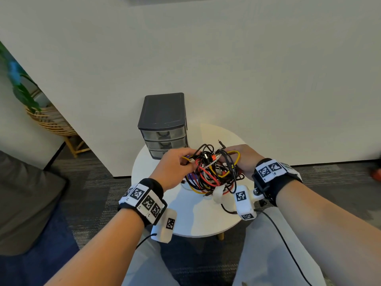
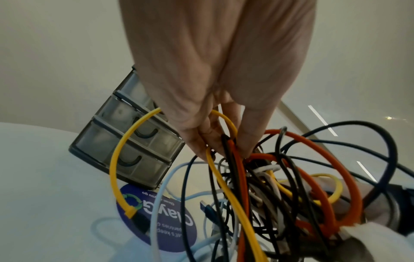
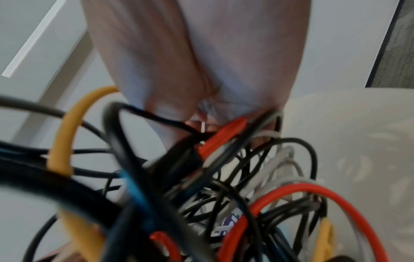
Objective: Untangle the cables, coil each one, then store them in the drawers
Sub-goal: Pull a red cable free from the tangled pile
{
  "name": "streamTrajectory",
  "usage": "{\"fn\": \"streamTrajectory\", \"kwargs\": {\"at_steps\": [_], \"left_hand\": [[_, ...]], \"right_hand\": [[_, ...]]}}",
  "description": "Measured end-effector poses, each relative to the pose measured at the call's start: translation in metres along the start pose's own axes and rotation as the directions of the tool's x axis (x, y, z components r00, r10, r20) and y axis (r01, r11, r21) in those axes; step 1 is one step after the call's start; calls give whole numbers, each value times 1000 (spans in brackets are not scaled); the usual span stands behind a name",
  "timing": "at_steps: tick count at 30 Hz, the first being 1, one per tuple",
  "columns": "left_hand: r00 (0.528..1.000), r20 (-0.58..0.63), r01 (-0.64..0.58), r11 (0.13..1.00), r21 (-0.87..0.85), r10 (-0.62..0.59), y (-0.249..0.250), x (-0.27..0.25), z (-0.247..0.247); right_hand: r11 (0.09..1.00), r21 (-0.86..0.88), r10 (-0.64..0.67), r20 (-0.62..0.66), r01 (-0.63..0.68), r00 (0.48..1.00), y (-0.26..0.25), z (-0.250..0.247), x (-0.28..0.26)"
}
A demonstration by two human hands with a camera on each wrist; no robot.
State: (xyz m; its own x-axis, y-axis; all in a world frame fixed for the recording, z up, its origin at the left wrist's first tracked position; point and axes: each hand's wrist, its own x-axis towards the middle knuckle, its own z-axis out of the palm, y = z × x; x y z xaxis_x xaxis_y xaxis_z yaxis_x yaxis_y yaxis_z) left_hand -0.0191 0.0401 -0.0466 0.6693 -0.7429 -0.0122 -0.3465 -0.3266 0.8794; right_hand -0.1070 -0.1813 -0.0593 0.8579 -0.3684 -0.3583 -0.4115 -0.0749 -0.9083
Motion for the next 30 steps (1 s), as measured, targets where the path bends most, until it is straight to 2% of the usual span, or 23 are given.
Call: {"fn": "streamTrajectory", "kwargs": {"at_steps": [4, 6, 8, 11, 13, 16, 18, 21, 23, 24, 25, 27, 29, 30], "left_hand": [[999, -26, -20, 999, -41, 19, 0, -2, 2], [1000, -15, 5, 992, -127, -7, 2, -3, 4], [999, 32, 36, 974, -222, -29, 5, -1, 3], [996, 76, 51, 982, -183, -38, 7, 2, 1], [996, 67, 63, 989, -133, -54, 6, 4, 1], [997, 50, 57, 993, -105, -52, 4, 7, 5], [998, 14, 59, 995, -75, -58, 2, 9, 8], [997, -50, 65, 998, -25, -67, 3, 13, 11], [995, -78, 67, 998, 9, -67, 5, 14, 12], [994, -87, 66, 998, 22, -64, 7, 14, 12], [994, -93, 64, 997, 38, -60, 8, 14, 12], [993, -109, 58, 996, 69, -50, 9, 13, 11], [991, -120, 62, 993, 100, -50, 10, 12, 10], [991, -122, 68, 991, 112, -54, 10, 12, 9]], "right_hand": [[995, 98, 39, -94, -30, 995, 5, -5, 0], [997, 67, 49, -169, -38, 984, 10, -7, 6], [999, -22, 31, -188, -36, 982, 10, -8, 11], [994, -105, 26, -164, -44, 986, 1, -17, 12], [993, -111, 11, -236, -38, 972, -9, -29, 3], [978, -203, -136, -423, 53, 896, -25, -37, -10], [942, -267, -313, -472, 204, 824, -40, -30, -21], [815, -338, -576, -388, 470, 720, -68, -7, -48], [699, -443, -691, -216, 561, 690, -77, 10, -57], [648, -526, -692, -105, 551, 714, -78, 18, -57], [599, -625, -639, 3, 501, 769, -77, 25, -54], [475, -810, -445, 115, 343, 888, -73, 36, -47], [379, -887, -337, 133, 263, 932, -69, 44, -42], [389, -878, -328, 150, 278, 933, -68, 45, -41]]}}
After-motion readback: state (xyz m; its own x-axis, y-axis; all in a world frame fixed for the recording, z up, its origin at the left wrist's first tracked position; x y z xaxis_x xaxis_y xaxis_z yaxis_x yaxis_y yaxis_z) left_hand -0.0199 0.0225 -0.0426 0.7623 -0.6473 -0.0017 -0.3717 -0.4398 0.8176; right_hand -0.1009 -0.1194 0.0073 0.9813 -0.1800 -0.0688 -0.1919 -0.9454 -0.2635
